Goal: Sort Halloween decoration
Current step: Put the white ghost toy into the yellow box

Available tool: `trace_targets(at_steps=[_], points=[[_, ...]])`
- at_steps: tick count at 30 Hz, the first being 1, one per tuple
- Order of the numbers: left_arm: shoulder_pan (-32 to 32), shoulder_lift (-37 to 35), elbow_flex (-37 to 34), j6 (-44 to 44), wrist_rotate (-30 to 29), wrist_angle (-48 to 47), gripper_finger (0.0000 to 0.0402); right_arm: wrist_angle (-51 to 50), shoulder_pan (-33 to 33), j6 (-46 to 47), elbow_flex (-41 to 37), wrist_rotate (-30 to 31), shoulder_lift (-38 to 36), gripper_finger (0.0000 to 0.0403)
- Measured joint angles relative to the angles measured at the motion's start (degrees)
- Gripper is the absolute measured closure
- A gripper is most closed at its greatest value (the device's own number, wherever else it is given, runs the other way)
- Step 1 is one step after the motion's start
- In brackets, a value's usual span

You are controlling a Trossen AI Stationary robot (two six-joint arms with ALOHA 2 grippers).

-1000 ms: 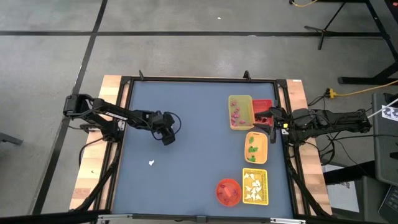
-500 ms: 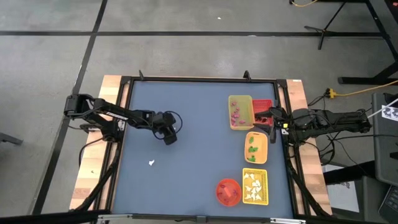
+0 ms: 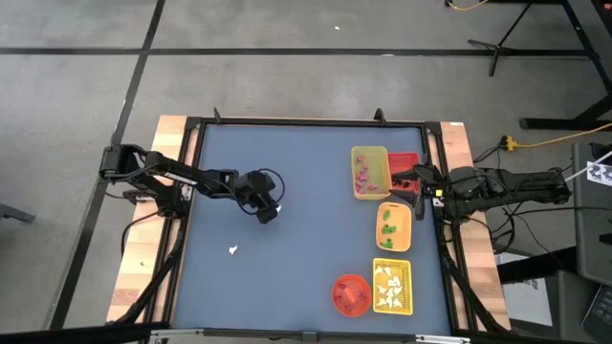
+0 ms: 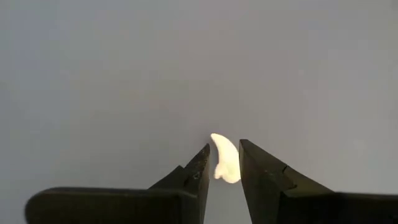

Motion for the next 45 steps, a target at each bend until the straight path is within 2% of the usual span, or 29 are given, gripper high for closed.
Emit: trace_targets(at_steps=[6, 8, 14, 19, 23, 30, 39, 45], points=[[-2.29, -0.04, 0.04, 0.04, -0.39, 1.19, 0.0329, 0.0, 0.0, 0.0, 0.0, 0.0, 0.0, 0.0178], [-3.6, -0.09, 0.11, 0.04, -2.25, 1.49, 0.0323, 0.0, 0.0, 0.0, 0.0, 0.0, 0.0, 0.0178], [-6.86, -0.11, 0.11, 0.07, -11.22, 1.49, 0.0273, 0.0, 0.0, -0.01, 0.0, 0.0, 0.0, 0.0178], [-8.22, -0.13, 0.11, 0.11, -12.76, 1.48, 0.0234, 0.0, 0.0, -0.01, 0.0, 0.0, 0.0, 0.0178], [-9.2, 0.58, 0.17, 0.14, -16.17, 1.85, 0.022, 0.01, 0.0, -0.02, 0.0, 0.0, 0.0, 0.0178], [-10.55, 5.99, 0.23, 0.17, -18.35, 6.58, 0.0218, -0.11, 0.0, 0.0, -0.02, 0.0, 0.03, 0.0178], [-10.56, 9.04, 0.41, 0.3, -19.64, 4.12, 0.022, -0.98, 0.0, -0.02, -0.02, 0.0, 0.03, 0.0178], [-11.56, 9.42, 0.4, 3.11, -20.67, 3.69, 0.0258, -1.62, 0.0, -0.01, -0.02, 0.0, 0.04, 0.0178]])
